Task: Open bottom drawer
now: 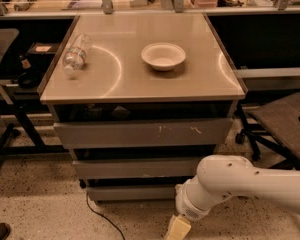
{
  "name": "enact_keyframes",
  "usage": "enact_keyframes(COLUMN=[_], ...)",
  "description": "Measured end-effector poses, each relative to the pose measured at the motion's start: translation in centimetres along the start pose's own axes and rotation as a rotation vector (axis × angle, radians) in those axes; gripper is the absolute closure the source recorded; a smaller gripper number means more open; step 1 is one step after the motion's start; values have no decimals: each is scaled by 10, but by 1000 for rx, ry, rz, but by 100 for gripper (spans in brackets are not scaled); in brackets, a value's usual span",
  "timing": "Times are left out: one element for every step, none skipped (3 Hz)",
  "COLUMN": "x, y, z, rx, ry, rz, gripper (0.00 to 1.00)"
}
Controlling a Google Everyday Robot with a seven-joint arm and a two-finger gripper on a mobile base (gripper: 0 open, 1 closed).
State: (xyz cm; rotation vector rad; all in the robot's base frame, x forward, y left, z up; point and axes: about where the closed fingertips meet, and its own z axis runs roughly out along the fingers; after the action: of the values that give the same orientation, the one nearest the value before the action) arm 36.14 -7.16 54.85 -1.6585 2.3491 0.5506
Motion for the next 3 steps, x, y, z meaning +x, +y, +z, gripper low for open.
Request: enact_keyframes(x=[9,15,17], y=[-26,-46,-45], z=[42,74,81], rx=[-9,-43,-56], ry=[-24,-30,-30], rz=[36,80,87], gripper=[0,0,0])
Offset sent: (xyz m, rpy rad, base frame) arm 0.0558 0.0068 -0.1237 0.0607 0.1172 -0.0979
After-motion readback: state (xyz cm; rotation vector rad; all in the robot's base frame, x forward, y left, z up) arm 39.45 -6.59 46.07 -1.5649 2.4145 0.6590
